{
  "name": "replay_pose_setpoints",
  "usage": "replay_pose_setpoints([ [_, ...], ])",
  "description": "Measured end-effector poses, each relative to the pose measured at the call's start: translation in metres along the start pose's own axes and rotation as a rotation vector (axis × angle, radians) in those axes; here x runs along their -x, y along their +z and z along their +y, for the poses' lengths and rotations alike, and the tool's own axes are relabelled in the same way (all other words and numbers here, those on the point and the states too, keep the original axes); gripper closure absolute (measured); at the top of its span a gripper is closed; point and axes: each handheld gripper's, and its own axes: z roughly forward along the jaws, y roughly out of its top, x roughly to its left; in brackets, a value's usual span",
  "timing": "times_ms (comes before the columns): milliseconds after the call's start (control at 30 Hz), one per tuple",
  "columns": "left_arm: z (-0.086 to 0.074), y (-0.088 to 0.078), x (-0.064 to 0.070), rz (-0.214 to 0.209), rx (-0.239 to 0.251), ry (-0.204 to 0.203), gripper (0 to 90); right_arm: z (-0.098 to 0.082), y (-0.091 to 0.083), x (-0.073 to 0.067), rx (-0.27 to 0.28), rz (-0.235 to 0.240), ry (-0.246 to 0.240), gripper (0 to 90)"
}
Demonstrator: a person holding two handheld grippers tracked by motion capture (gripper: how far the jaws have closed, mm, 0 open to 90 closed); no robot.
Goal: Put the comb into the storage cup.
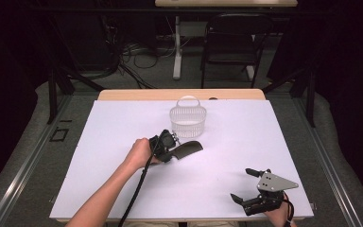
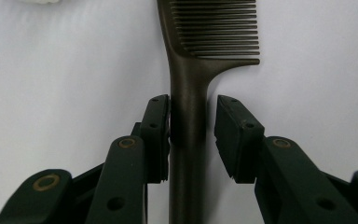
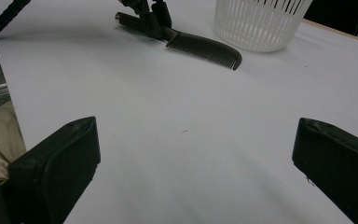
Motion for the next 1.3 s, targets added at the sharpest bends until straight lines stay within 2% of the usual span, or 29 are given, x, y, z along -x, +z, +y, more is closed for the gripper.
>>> replay_pose_setpoints([
  [67, 0.002, 0.002, -0.001, 0.002, -0.013, 0.007, 67.1, 0.000, 0.000, 0.000, 0.000, 0.000, -0.002, 0.6],
  [300, 0.003, 0.003, -0.001, -0.007, -0.013, 0.019, 71.7, 0.000, 0.000, 0.000, -0.001, 0.001, -0.001, 0.6],
  [567, 0.002, 0.001, -0.001, -0.011, -0.022, 0.027, 72.1, 0.000, 0.000, 0.000, 0.002, -0.001, -0.001, 0.6],
  [1067, -0.010, -0.016, 0.002, -0.034, 0.097, -0.009, 72.1, 0.000, 0.000, 0.001, -0.003, -0.003, -0.001, 0.6],
  [1300, -0.016, -0.022, 0.002, -0.030, 0.139, -0.026, 72.1, 0.000, 0.000, 0.001, -0.004, -0.005, 0.000, 0.6],
])
